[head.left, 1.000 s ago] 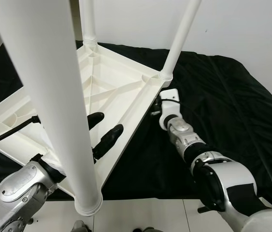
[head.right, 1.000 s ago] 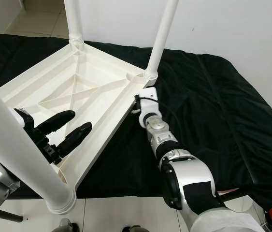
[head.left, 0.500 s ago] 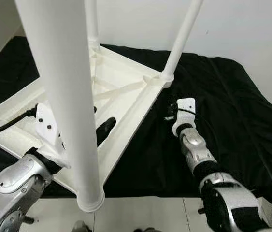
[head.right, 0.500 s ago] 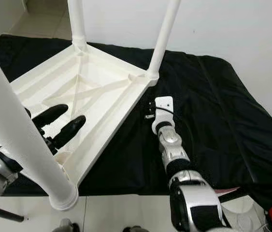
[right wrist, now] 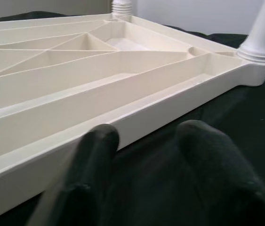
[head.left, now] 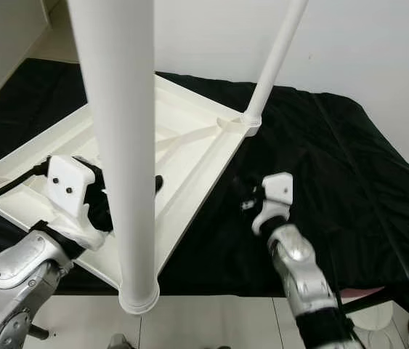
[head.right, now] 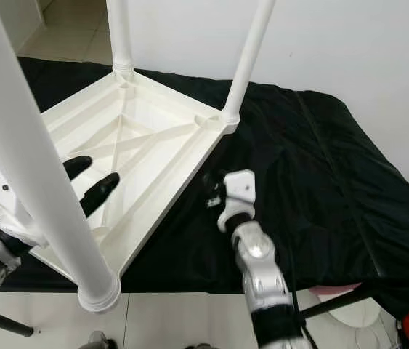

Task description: Building children table

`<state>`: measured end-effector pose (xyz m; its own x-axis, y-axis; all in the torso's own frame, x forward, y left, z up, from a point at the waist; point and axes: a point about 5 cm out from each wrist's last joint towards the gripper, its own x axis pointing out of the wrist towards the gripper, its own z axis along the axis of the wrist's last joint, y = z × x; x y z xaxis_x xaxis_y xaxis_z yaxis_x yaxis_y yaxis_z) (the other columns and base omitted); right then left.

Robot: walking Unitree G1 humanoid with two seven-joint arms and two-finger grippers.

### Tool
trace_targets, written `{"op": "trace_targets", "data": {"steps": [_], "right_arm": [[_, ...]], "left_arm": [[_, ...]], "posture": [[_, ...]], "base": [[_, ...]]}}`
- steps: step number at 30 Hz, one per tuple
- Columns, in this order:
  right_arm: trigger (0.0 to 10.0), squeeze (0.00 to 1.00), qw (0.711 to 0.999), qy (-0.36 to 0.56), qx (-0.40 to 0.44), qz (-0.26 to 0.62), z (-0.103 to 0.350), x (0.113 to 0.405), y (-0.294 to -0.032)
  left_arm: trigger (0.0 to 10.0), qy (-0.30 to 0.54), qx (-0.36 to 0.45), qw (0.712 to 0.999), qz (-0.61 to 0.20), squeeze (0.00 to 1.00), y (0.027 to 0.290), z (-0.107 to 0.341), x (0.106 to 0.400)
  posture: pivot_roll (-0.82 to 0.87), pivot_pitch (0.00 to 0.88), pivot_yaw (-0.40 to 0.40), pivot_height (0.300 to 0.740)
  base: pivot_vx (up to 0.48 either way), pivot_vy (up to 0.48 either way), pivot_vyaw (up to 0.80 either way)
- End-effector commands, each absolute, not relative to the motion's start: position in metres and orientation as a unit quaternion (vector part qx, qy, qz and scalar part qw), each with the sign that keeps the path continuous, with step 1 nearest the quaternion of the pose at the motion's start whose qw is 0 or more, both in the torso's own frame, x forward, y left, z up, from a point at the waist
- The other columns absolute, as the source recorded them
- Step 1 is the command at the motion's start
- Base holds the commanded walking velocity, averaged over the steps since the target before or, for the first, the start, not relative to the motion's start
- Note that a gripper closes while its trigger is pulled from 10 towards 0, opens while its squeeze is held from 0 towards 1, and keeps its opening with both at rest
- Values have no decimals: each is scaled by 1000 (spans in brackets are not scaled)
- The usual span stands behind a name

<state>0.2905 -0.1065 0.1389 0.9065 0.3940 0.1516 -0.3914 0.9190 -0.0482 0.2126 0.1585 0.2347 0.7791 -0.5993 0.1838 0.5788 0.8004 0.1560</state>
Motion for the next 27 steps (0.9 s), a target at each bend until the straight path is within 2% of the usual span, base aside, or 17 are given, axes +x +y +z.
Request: {"op": "trace_targets", "data": {"steps": [1,5,6,8,9,13,15,20,27], "right_arm": [[10000,1000,972,-81,-7,221,144,283,-105],[10000,1000,971,-69,0,229,143,277,-101],[10000,102,972,-60,4,225,141,276,-99],[10000,102,973,-54,7,222,140,277,-98],[10000,0,974,-46,18,220,140,277,-96],[10000,0,975,-34,33,216,139,279,-92],[10000,0,974,-1,78,213,136,283,-81],[10000,0,969,30,113,220,135,290,-64],[10000,0,966,72,126,215,130,297,-48]], "left_arm": [[10000,-111,49,936,-329,0,156,233,210],[10000,-111,47,938,-325,0,154,231,209],[10000,-111,47,940,-321,0,154,230,209],[10000,-111,46,941,-317,0,154,229,209],[10000,-113,46,942,-314,0,154,228,209],[10000,-116,47,943,-309,0,154,228,209],[10000,-125,47,944,-300,0,154,229,210],[10000,-134,49,946,-292,0,155,231,212],[10000,-141,49,945,-290,0,155,231,213]], "posture": [[82,78,-119,740],[84,61,-126,740],[85,56,-127,740],[85,56,-127,740],[89,48,-132,740],[96,39,-140,740],[102,22,-153,740],[103,11,-163,740],[103,10,-166,740]], "base": [[0,0,0],[0,0,0],[0,0,0],[0,0,0],[0,0,0],[0,0,0],[0,0,0],[0,0,0],[0,0,0]]}}
